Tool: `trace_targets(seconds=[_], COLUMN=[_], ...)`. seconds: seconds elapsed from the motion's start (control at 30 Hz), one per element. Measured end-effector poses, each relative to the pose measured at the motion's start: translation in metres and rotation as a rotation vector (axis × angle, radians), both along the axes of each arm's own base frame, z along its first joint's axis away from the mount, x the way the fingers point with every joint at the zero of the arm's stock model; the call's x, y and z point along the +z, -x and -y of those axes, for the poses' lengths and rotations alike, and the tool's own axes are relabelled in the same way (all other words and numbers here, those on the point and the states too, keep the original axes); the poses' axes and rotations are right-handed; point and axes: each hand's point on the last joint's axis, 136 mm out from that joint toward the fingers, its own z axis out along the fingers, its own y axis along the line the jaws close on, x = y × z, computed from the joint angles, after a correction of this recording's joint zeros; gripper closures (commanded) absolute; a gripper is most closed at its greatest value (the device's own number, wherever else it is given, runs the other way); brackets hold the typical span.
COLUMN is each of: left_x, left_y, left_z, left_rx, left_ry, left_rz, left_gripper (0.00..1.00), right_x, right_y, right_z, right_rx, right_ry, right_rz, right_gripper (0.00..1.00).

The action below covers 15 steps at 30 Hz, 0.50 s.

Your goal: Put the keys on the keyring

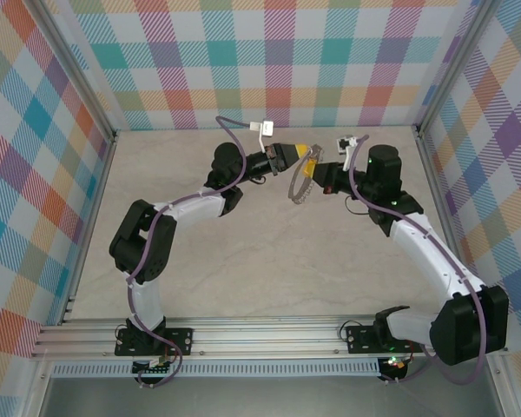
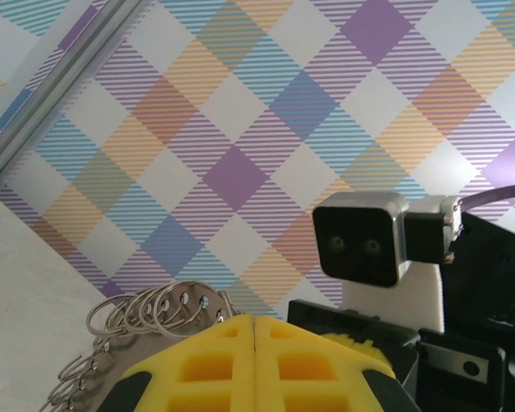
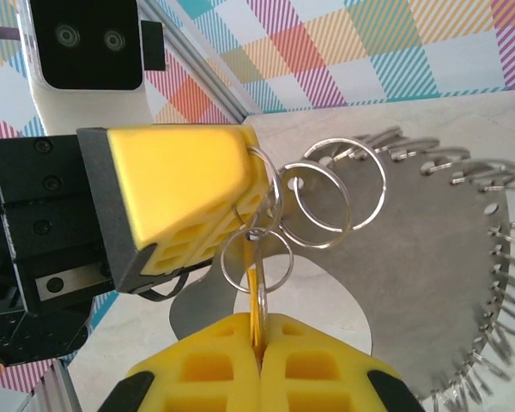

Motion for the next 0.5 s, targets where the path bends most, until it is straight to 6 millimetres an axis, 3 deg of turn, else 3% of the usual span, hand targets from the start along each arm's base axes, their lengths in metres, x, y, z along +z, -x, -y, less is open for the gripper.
trace_targets(seconds=[0.3, 0.5], left_x=[0.019, 0.016], left_y=[0.008, 0.008], left_z=[-0.005, -0.005], left_rx=[0.013, 0.021], left_ry=[-0.008, -0.029], left_rz=[0.075, 0.085], left_gripper=[1.0, 1.0], right_x=[0.02, 0.017], right_y=[0.004, 0.001], right_z=[0.003, 0.005], right_rx=[0.021, 0.035], right_ry=[0.068, 0.121], right_rz=[0.011, -0.013], right_gripper=[1.0, 1.0])
